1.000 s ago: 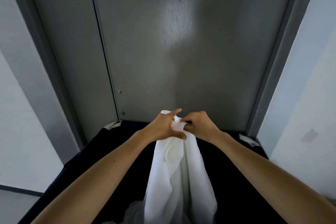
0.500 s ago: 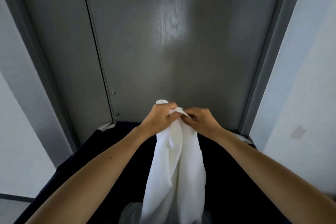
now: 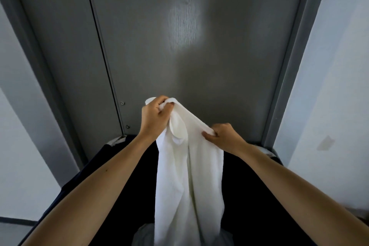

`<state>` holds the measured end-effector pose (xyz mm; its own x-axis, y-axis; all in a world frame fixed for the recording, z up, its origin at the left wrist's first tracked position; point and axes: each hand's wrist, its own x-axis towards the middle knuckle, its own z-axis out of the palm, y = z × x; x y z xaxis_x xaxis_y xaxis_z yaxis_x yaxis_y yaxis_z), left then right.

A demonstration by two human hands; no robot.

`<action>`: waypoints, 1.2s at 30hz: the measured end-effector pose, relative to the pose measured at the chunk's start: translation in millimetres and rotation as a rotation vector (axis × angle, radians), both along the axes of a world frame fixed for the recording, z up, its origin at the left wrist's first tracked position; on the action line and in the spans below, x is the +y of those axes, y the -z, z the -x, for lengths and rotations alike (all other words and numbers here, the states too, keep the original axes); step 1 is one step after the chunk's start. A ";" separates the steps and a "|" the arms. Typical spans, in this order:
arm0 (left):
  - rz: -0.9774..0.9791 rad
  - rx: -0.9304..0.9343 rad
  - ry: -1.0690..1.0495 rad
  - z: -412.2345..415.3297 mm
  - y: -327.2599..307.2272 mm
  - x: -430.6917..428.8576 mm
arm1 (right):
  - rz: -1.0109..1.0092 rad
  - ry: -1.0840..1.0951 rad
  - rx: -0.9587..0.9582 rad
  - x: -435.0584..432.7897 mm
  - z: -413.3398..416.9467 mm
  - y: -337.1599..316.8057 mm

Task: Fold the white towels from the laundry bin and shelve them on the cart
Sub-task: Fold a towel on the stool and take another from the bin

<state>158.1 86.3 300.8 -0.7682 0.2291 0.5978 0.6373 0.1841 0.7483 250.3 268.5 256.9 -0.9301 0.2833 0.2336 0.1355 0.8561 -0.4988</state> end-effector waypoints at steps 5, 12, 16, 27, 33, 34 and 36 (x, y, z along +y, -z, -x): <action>-0.044 -0.086 -0.066 6.8 9.4 -6.9 | -0.155 0.003 -0.171 14.2 3.6 6.5; 0.169 -0.172 -0.154 28.1 23.1 -12.7 | -0.139 0.130 -0.057 17.2 3.4 18.4; 0.471 -0.204 -0.050 22.9 41.6 -16.5 | -0.171 0.044 0.054 13.7 7.1 20.0; 0.630 -0.120 0.214 -8.9 59.8 25.8 | -0.267 -0.304 0.224 -12.3 12.7 16.1; 0.306 -0.096 0.210 -15.2 53.4 33.2 | -0.069 -0.223 0.265 2.4 2.2 10.8; 0.273 -0.096 0.195 -14.5 52.0 33.6 | -0.048 -0.207 0.229 4.1 1.8 10.0; 0.218 -0.105 0.176 -11.0 50.2 33.0 | -0.040 -0.168 0.089 7.8 0.9 9.2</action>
<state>169.1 119.3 250.6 -0.7604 0.4783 0.4393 0.5947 0.2411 0.7670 249.4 276.2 247.7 -0.9388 0.1147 0.3247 -0.0540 0.8823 -0.4675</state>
